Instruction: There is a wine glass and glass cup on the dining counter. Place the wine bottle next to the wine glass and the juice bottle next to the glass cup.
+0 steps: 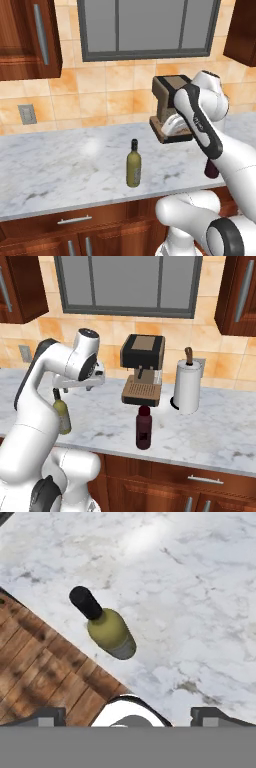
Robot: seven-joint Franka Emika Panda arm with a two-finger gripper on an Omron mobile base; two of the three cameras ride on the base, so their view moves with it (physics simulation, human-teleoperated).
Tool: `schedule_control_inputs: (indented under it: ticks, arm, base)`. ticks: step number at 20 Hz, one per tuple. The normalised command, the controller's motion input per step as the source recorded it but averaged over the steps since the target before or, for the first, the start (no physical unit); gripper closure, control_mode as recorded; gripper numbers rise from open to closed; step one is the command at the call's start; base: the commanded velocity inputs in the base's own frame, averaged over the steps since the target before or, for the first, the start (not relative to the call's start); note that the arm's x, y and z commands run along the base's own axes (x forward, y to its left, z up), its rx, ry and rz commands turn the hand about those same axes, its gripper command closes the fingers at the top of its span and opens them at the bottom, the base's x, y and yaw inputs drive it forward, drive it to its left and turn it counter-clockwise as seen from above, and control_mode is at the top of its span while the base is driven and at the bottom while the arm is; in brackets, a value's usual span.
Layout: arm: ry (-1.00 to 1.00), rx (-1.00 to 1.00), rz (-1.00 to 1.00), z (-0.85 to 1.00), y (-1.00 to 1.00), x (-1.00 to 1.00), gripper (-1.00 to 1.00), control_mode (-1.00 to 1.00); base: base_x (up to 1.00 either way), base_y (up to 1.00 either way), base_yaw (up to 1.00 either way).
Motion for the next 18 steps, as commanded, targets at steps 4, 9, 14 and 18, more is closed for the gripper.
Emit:
schedule_control_inputs:
  ticks: [4,9,14,18]
  arm:
    - [-0.20,0.08,0.40,-0.12,0.06,-0.03,-1.00,-1.00]
    - [-0.18,0.19,0.25,-0.16,0.13,0.00,-1.00,-1.00]
    - [-0.18,0.21,0.16,-0.18,0.17,0.02,-1.00,-1.00]
    - [-0.09,0.22,0.11,-0.11,0.07,0.11,-1.00,-1.00]
  base:
    - [0.00,0.00,0.00]
    - [0.00,0.00,0.00]
    - [0.00,0.00,0.00]
    - [0.00,0.00,0.00]
